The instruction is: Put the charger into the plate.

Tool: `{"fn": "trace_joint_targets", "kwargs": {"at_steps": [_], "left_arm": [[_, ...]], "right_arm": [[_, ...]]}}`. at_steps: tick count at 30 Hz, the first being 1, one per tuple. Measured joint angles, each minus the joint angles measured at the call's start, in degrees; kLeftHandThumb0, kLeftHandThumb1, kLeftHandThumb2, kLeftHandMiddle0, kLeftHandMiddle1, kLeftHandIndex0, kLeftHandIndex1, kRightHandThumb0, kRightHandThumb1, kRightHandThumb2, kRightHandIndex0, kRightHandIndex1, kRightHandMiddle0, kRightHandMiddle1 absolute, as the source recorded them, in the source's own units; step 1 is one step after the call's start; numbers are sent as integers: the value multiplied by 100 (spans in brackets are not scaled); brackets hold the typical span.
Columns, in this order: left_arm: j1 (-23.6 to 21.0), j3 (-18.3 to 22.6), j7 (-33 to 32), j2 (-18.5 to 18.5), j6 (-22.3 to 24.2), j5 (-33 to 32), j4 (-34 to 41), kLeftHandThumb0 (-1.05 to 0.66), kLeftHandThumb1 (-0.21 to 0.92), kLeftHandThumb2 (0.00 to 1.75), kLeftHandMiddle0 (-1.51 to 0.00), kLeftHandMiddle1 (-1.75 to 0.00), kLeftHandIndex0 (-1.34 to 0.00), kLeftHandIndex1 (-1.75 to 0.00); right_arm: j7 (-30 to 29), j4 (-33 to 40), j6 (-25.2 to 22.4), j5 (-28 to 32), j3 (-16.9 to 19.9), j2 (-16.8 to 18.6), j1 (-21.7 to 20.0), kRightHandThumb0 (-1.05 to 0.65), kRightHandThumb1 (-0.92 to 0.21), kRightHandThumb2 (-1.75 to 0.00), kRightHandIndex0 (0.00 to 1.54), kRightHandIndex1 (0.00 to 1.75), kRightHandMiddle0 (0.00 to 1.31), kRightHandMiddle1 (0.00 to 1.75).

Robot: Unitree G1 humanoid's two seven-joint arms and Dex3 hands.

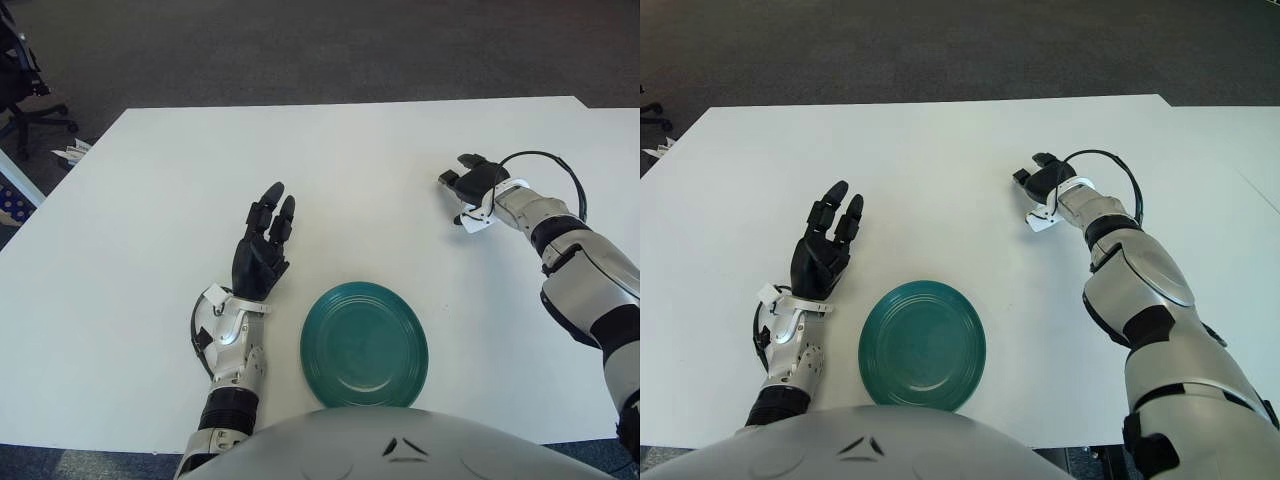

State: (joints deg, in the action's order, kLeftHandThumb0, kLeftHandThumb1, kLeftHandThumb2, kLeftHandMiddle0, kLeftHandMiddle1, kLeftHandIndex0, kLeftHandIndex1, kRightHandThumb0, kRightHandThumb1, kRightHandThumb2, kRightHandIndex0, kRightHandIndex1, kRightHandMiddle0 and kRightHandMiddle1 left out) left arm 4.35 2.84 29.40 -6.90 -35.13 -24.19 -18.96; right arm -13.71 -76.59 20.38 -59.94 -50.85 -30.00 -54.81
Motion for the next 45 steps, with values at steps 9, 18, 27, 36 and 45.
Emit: {"fn": "trace_joint_targets", "kwargs": {"at_steps": [9, 18, 27, 36, 45], "left_arm": [[-23, 25, 160, 1, -1, -44, -13, -100, 92, 118, -17, -1, 0, -50], [-183, 161, 309, -5, -1, -42, -182, -97, 92, 119, -12, 0, 0, -39], [-242, 223, 350, -9, 0, -35, -251, -97, 92, 118, -12, 0, 0, -39], [-274, 263, 350, -12, 0, -15, -285, -97, 92, 118, -13, -1, 0, -41], [-289, 281, 350, -12, 0, -1, -301, -98, 92, 119, -12, 0, 0, -40]], "right_arm": [[-40, -14, -6, 6, 9, -7, 1, -101, -92, -77, 25, 0, 0, 35], [-40, -14, 2, 60, 118, -7, 1, -101, -92, -80, 20, 0, 0, 35], [109, -2, 55, 228, 343, -9, -5, -102, -92, -80, 20, 0, 0, 44], [199, -2, 55, 253, 427, -20, -47, -102, -92, -80, 21, 1, 0, 44], [315, -4, 18, 262, 478, -66, -54, -103, -92, -80, 22, 1, 0, 48]]}}
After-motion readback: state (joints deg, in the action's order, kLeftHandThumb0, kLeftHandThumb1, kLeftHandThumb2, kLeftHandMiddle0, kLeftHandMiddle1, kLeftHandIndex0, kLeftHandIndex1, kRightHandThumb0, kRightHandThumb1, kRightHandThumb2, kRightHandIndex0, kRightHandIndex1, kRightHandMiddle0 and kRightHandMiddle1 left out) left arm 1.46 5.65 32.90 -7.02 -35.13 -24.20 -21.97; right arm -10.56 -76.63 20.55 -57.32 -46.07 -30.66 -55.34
